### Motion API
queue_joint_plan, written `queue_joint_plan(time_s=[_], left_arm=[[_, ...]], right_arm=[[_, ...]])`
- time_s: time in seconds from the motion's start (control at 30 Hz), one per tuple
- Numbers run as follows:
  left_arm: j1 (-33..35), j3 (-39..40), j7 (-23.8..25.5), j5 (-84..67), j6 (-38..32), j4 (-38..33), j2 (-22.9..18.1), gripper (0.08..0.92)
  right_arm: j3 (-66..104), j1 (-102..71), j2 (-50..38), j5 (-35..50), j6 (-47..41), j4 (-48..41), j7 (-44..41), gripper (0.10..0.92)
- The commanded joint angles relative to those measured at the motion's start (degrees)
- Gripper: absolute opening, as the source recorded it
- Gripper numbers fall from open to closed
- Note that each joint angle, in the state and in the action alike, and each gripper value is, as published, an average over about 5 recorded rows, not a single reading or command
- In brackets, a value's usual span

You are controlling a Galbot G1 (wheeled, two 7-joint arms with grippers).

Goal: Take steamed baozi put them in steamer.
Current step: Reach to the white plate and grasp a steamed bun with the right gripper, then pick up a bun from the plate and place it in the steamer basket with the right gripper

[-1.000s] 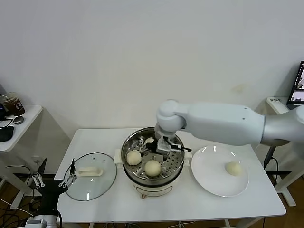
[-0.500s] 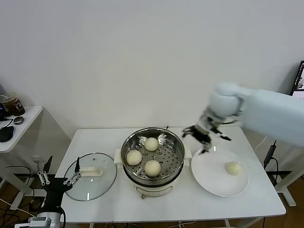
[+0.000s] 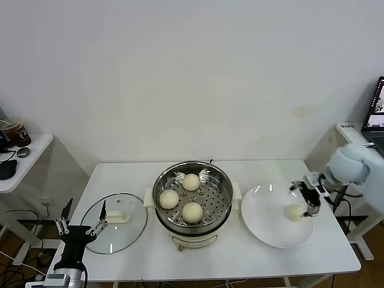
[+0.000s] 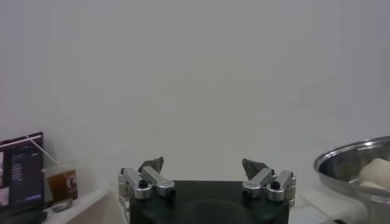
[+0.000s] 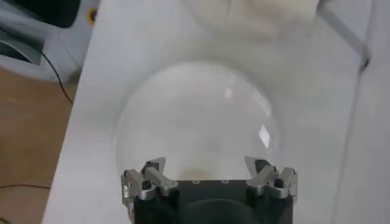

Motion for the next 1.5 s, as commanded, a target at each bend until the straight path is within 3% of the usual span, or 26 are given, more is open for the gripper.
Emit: queue_joint_plan(time_s=[0.03,0.37,0.63,0.73,0.97,1.17,1.33,1.5], left_arm=[[0.7,-0.7,0.0,0.0,-0.1,0.1,0.0,0.823],[1.1,-1.6,0.0,0.2,0.0,0.0,-0.5,0.823],[1.1,-1.9,0.0,0.2,-0.1,0.2,-0.9,0.823],[1.1,-1.9,0.0,0.2,-0.1,0.1,-1.0,0.823],[1.1,-2.1,0.0,-0.1,-0.1,0.1,-0.8,0.823],[1.0,-2.2,0.0,-0.2,-0.1,0.0,-0.4,0.823],[0.5,-1.6,0.1,-0.3,0.1,-0.2,-0.3,0.823],[-0.5,-0.5,0.1,-0.6,0.1,0.2,0.0,0.823]], right_arm=[[14.5,-16.0,5.8,-12.0,3.0,-13.8,2.4,0.823],[12.4,-11.6,16.9,-13.4,4.3,-22.0,4.1,0.823],[11.2,-10.2,20.3,-15.4,3.7,-24.1,3.9,0.816],[10.9,-9.9,19.9,-16.0,3.3,-24.0,3.3,0.768],[9.1,-8.0,18.2,-13.7,2.5,-22.0,2.1,0.572],[-1.4,3.0,12.6,-2.5,-3.5,-13.0,0.8,0.496],[-15.6,21.1,8.2,10.4,-11.0,-3.3,0.8,0.508],[-33.7,43.6,10.5,26.6,-22.1,7.1,5.0,0.521]])
